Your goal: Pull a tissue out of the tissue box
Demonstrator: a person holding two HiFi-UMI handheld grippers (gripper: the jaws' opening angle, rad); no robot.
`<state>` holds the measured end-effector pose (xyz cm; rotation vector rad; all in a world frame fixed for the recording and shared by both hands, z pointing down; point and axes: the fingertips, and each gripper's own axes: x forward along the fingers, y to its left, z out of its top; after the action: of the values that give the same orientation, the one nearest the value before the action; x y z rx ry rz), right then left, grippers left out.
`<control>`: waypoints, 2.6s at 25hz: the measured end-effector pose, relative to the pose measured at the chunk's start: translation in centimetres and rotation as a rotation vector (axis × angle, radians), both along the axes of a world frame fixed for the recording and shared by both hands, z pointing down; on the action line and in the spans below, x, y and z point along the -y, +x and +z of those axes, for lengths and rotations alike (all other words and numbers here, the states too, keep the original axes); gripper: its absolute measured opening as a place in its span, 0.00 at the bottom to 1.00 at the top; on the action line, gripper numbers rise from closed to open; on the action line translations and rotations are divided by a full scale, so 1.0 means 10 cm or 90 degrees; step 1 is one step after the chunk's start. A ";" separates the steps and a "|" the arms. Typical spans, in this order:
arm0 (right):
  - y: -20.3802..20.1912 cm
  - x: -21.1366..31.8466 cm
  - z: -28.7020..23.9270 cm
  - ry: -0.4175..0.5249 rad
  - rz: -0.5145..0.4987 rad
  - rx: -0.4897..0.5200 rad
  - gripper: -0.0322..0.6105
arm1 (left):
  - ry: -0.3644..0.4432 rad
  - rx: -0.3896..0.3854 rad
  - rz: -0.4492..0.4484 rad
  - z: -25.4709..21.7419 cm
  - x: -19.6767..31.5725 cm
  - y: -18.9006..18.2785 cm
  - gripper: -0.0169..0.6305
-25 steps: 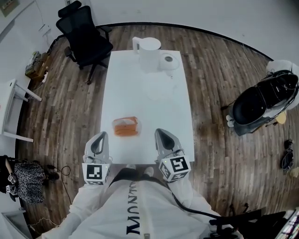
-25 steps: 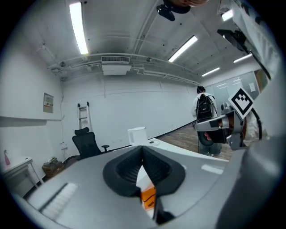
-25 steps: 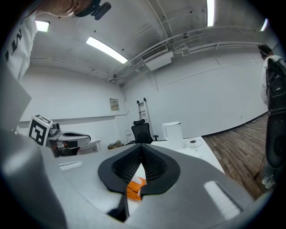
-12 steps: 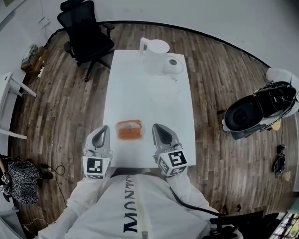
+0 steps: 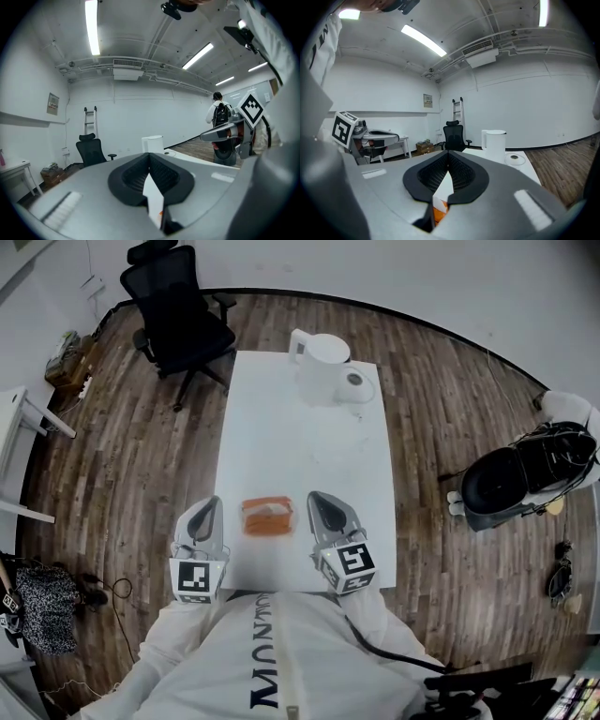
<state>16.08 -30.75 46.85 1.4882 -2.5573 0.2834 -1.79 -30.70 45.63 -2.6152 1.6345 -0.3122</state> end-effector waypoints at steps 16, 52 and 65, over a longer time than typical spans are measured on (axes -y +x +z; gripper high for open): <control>-0.80 -0.15 0.97 -0.179 -0.415 -0.195 0.47 | -0.033 -0.008 -0.048 0.21 -0.04 -0.09 0.02; -0.91 0.02 1.71 -0.240 -0.486 -0.377 0.09 | -0.113 -0.047 -0.050 0.77 -0.10 0.05 0.02; -0.89 -0.02 1.64 -0.244 -0.451 -0.335 0.06 | -0.229 -0.003 -0.003 1.66 0.10 0.28 0.02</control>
<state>7.13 -30.55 63.29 0.3976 -2.2374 0.2194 1.06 -31.69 62.18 -2.8614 1.7266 -0.6561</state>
